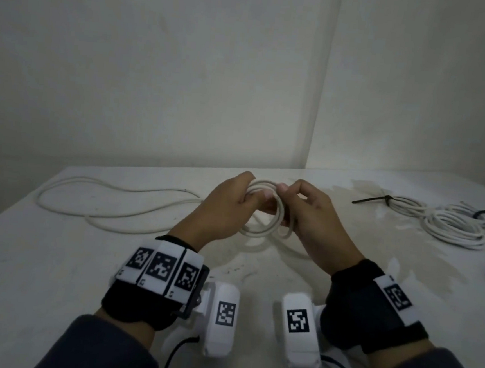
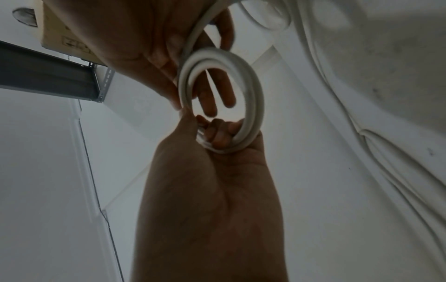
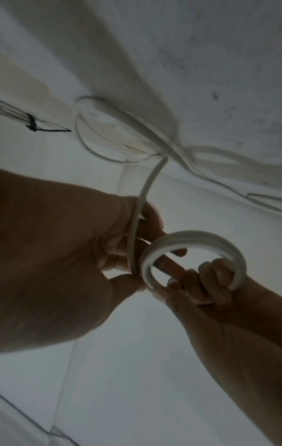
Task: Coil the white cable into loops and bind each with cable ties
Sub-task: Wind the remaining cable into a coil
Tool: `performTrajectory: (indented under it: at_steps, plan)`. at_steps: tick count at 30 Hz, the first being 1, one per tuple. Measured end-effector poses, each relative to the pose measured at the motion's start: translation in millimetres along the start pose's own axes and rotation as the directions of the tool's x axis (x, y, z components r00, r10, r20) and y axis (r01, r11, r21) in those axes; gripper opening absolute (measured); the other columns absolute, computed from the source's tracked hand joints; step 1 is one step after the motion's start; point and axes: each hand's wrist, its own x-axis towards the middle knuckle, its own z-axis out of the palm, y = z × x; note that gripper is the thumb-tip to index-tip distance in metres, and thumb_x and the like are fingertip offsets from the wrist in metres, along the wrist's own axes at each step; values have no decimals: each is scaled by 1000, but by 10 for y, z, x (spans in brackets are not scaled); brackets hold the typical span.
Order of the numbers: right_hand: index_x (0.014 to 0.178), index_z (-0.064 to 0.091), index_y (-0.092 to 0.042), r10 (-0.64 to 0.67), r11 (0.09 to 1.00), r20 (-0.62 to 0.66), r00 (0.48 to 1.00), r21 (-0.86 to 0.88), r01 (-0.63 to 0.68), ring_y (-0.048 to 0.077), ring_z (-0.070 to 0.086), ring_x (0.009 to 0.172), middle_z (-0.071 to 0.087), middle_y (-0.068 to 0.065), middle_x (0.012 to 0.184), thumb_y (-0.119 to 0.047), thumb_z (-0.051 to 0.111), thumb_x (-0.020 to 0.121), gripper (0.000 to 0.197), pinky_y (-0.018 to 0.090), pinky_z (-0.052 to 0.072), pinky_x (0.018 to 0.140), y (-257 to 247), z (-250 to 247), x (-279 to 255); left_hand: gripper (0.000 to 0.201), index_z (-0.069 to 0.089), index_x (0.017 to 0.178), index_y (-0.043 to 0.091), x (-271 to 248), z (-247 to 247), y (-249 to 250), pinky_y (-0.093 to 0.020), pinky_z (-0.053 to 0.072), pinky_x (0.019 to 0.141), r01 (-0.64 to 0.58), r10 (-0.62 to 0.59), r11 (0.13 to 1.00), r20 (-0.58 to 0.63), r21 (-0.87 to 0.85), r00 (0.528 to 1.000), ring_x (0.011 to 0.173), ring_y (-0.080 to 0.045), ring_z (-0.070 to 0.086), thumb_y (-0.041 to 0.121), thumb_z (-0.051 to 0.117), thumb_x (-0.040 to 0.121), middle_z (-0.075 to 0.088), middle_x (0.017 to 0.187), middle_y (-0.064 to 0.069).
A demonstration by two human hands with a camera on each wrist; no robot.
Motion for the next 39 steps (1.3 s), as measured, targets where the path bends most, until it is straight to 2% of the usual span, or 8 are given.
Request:
performTrajectory:
  at_steps: [6,9,13,19,27,31,35,39]
  plan:
    - [96,54,-1,248,917,122,961,291,-274,19,57,49,58,10,57,-21,41,102,25,30,53,58,-23,52,0,30,46,81,8,-8,84,-24,-34,37,68,95,-96,987,-1,-132,995,68,-18,41,33,48,98,42,70,-1]
    - [88,59,-2,307,863,221,926,346,-368,19,50,47,50,10,55,-30,35,103,40,29,50,58,-40,55,-8,35,53,95,-1,-6,117,-27,-32,37,69,119,-123,974,-8,-193,992,71,-16,44,33,45,99,47,76,-2]
    - [66,51,-10,292,801,334,896,428,-420,16,41,43,37,2,47,-35,31,101,48,30,44,68,-48,79,-19,33,51,80,15,-7,152,-9,-25,37,67,129,-154,944,-62,-303,986,64,-7,43,37,38,101,46,71,6]
    - [57,45,-17,290,704,447,846,500,-505,12,12,38,14,-6,44,-37,41,92,41,24,43,53,-80,7,0,38,46,79,9,-13,228,6,-19,30,52,70,-95,949,-66,-307,993,53,-6,33,39,36,100,36,63,4]
    - [72,58,-11,215,687,510,833,528,-500,8,35,39,35,-5,44,-37,36,96,42,23,47,66,-59,26,-19,42,50,75,8,-5,210,-28,-15,32,46,58,-115,918,-124,-392,986,43,-3,36,41,40,98,38,53,5]
    - [71,53,-12,222,710,466,857,525,-469,7,30,37,30,-7,43,-36,41,95,36,23,46,61,-74,30,-15,44,54,61,18,-12,224,-26,-25,34,52,123,-192,803,-57,-583,980,49,-12,36,42,46,96,35,52,4]
    - [66,50,-12,214,700,334,918,603,-383,6,28,34,26,-7,41,-31,45,92,32,23,47,52,-59,84,-4,28,63,100,0,-10,222,-57,-22,48,54,256,-264,532,129,-807,956,56,-10,48,24,50,98,48,65,-1]
    - [67,47,-13,219,691,265,939,637,-341,6,27,34,26,-7,42,-32,45,92,32,22,46,53,-35,68,26,23,63,100,-5,2,191,-42,-23,53,54,271,-300,328,173,-905,938,54,-9,56,10,45,99,55,66,-3]
